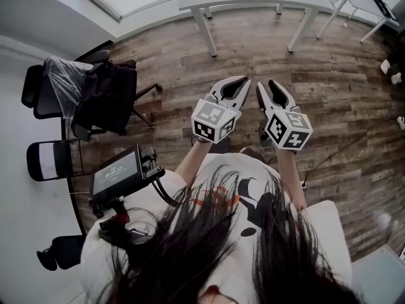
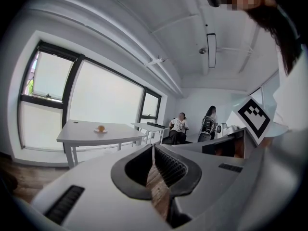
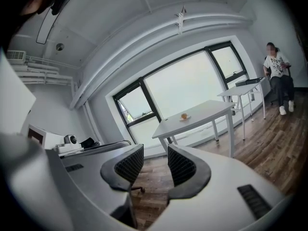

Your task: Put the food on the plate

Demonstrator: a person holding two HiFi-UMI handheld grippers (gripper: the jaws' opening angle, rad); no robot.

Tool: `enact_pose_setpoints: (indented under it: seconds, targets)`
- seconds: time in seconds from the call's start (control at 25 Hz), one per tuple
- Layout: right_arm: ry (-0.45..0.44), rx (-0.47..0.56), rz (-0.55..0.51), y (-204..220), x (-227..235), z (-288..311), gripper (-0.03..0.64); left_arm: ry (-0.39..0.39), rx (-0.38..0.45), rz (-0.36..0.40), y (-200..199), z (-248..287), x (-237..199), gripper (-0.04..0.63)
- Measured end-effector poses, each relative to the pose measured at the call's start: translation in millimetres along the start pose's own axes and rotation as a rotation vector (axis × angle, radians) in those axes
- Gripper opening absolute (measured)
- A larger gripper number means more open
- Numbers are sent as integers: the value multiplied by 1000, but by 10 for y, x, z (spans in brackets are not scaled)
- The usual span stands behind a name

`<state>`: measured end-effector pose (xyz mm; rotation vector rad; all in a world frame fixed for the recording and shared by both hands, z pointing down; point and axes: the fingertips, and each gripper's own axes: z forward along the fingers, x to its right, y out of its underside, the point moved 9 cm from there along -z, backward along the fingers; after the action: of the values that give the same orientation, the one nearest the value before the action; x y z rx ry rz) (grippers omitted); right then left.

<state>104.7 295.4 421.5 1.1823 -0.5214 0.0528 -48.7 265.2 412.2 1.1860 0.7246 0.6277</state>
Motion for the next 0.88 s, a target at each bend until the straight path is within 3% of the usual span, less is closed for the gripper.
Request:
enact_pose_setpoints:
  seconds: [0.44, 0.88]
  targets:
    - [-14, -10, 5, -9, 72, -43, 164, -10, -15, 21, -11, 39, 89, 6]
    - [-11, -11, 22, -29, -94, 131, 164, 1, 0, 17, -83, -34, -141, 6]
